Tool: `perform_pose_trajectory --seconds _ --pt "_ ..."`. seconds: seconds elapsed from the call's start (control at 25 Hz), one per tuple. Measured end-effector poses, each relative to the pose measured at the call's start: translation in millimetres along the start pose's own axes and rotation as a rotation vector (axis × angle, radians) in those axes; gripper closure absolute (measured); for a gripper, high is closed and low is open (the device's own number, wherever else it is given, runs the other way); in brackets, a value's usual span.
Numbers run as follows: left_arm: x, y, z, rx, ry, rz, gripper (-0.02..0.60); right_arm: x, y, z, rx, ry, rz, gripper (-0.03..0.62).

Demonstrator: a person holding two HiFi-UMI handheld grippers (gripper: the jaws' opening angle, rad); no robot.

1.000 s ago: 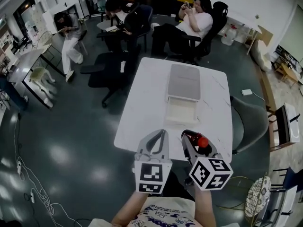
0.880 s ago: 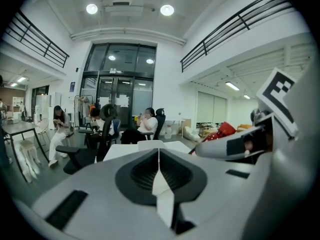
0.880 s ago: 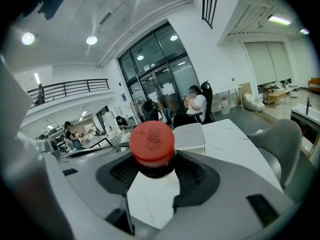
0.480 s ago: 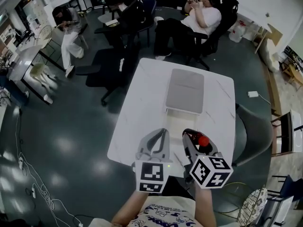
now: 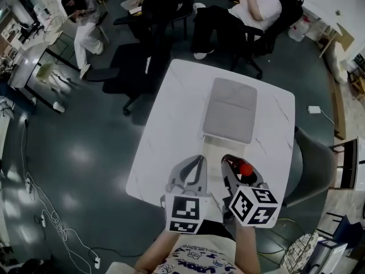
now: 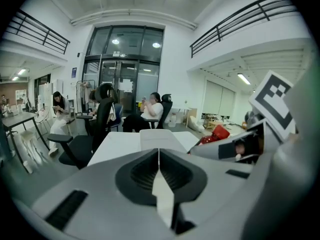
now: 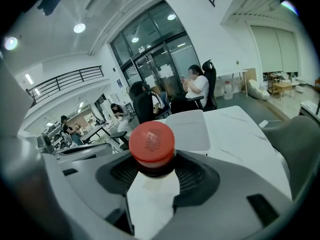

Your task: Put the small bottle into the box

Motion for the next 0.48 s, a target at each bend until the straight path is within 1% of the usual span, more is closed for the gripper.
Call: perform_pose_trajectory --seconds 0.48 --pt "7.7 24.5 -40.5 0.096 0.001 0.043 0.561 -30.4 20.7 -44.4 0.13 0.032 0.007 0.365"
Point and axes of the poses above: the fingertips, and each gripper's own axes: z backward along the fingers, x to its left, y out of its underside, the point moved 4 cm from there along z, backward along the fingers, and after that the axes turned 5 degrees about -x, right-handed, at the moved point
